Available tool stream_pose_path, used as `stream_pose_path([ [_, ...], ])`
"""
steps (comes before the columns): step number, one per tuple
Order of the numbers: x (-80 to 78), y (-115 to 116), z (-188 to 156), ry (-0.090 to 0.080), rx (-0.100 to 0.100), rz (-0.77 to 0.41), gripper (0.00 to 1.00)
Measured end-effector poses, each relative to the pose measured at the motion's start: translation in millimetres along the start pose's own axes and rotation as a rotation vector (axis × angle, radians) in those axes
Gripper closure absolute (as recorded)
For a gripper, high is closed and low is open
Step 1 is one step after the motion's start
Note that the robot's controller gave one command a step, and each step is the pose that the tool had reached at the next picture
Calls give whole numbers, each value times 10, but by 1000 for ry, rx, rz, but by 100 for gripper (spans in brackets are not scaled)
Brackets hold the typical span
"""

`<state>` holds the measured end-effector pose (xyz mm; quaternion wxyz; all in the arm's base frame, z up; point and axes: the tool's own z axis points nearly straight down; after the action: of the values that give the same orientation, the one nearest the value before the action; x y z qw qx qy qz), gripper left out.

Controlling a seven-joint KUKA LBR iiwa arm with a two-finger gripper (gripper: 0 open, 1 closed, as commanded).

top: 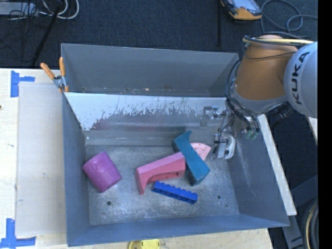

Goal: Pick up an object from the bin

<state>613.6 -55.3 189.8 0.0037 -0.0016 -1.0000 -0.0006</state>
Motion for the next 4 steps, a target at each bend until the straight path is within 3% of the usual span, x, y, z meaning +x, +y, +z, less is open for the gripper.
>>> stream_pose_path([
  [1,-10,3,-50,-7,0,-1,0],
  [2,277,738,372,-7,1,-76,0],
  [4,171,1034,832,-6,2,-277,0],
])
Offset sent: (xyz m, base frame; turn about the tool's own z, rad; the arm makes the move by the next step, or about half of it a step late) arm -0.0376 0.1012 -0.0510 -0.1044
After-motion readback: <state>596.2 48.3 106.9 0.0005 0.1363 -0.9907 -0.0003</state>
